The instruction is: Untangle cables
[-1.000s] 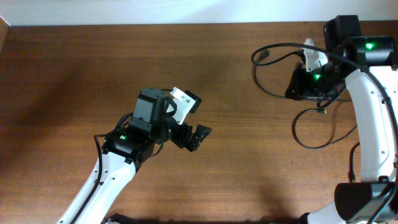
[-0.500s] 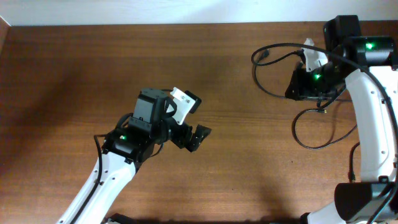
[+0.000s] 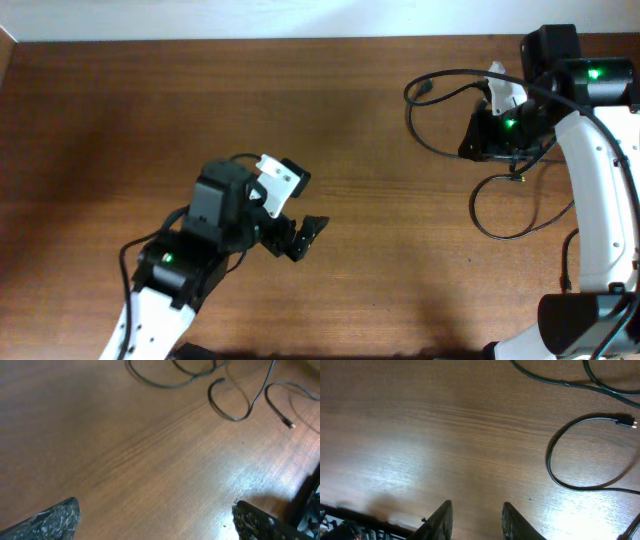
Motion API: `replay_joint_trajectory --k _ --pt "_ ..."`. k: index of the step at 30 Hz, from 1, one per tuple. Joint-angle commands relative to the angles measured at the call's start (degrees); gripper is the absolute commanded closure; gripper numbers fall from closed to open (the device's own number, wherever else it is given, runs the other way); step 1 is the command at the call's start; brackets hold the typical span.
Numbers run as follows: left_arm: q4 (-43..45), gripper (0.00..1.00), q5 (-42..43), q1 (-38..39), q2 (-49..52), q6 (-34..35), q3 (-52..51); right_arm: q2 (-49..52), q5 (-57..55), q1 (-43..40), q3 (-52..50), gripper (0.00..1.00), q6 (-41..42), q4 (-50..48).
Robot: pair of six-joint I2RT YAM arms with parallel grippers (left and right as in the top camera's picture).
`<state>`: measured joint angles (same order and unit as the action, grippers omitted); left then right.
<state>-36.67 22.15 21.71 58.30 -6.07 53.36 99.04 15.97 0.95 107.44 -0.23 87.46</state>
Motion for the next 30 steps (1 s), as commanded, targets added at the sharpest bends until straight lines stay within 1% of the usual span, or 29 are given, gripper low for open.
replay_joint_trajectory --k 1,5,7,13,17,21,26,30 --pt "0.0 0.01 -0.6 -0.2 -3.4 -1.4 -0.1 -1.8 -0.1 0.2 0.5 0.68 -0.4 0.1" --pt "2.3 0.01 -0.5 -1.1 -6.8 -1.6 -3.5 -1.8 -0.1 0.2 0.5 0.68 -0.4 0.1" --pt "6.4 0.01 -0.5 -1.8 -9.1 -1.6 -7.5 -1.8 -0.1 0.2 0.5 0.68 -0.4 0.1" --pt "22.7 0.01 1.0 -2.8 -19.7 -1.5 -23.3 -1.8 -0.1 0.2 0.5 0.68 -0.4 0.1" --pt "38.5 0.01 1.0 -2.8 -27.4 -1.5 -34.6 -1.8 -0.1 0.2 0.5 0.68 -0.4 0.1" --pt "48.9 0.01 0.8 -2.8 -32.7 -1.5 -41.7 -1.8 -0.1 0.2 0.5 0.68 -0.4 0.1" --pt "56.5 0.01 0.4 -4.9 -35.9 -1.1 -45.2 -1.8 -0.1 0.2 0.5 0.68 -0.4 0.1" --pt "58.3 0.01 -1.7 -6.6 -37.2 -1.1 -45.8 -1.8 -0.1 0.2 0.5 0.68 -0.4 0.1"
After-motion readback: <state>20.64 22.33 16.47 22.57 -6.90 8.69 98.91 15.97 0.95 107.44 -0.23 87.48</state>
